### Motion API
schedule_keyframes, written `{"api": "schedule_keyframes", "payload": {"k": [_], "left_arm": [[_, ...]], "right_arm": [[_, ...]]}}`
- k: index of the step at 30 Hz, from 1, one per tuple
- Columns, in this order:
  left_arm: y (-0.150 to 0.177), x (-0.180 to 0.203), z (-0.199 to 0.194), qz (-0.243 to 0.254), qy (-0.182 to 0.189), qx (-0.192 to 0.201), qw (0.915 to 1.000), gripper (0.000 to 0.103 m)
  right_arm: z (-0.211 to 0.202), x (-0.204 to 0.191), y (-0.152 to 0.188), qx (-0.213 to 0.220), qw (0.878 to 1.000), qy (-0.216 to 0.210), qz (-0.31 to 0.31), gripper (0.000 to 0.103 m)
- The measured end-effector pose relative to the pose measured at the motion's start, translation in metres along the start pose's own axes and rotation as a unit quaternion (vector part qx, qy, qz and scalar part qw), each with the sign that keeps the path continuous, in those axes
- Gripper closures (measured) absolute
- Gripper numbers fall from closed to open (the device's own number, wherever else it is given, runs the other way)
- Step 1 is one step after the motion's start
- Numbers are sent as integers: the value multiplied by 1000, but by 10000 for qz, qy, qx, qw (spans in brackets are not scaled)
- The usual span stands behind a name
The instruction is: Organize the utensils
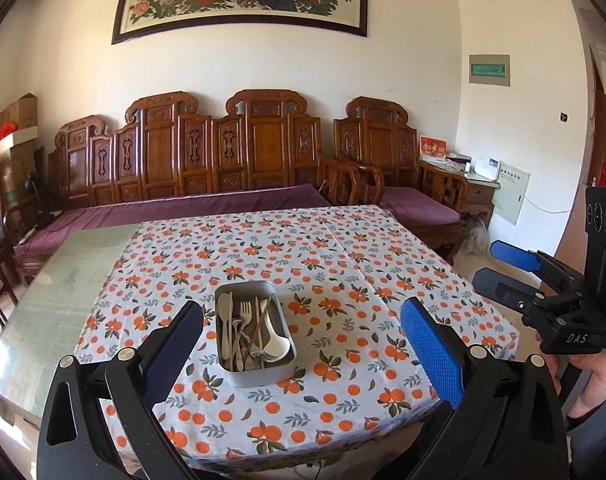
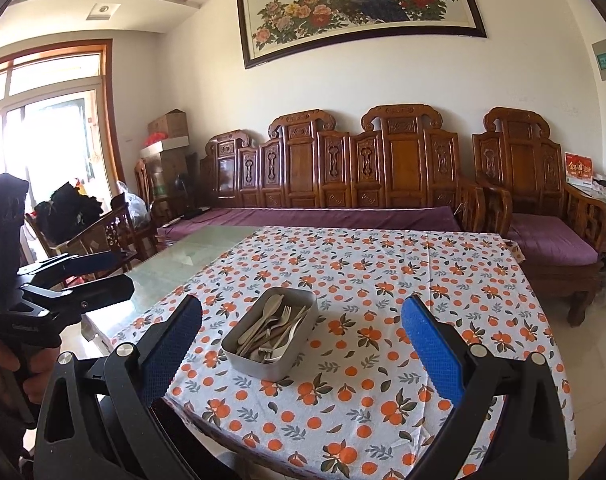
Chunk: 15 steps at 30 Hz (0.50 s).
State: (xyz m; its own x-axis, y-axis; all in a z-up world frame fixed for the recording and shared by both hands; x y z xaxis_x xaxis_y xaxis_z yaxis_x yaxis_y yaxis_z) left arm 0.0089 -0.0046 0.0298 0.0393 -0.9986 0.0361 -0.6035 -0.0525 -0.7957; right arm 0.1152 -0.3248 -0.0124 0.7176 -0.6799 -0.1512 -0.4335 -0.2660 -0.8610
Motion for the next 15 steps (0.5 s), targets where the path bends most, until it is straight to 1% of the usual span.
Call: {"api": "schedule_keyframes", "payload": {"k": [3, 15], "left_arm": [[0, 1, -1, 7, 51, -6, 10000, 8], [1, 2, -1, 40, 22, 16, 10000, 8]], "right_arm": [[1, 0, 0, -10, 10000, -12, 18, 3], [2, 0, 0, -9, 10000, -15, 20, 3]]}}
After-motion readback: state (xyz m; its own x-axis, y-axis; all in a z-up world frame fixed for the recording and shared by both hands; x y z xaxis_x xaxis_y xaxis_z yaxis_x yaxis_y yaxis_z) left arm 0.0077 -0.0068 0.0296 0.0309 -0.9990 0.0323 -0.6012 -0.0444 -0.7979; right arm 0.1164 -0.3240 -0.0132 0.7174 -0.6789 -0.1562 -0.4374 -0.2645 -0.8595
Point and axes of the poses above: each gripper's, at about its wrist camera, not at the fingertips, and z roughly the way its jaws point, x to its right, y to its underside, the point moved 2 cm from there along z, roughly the way its jaws point, and after that the axes turned 9 degrees about -x, right-handed, at the moved point
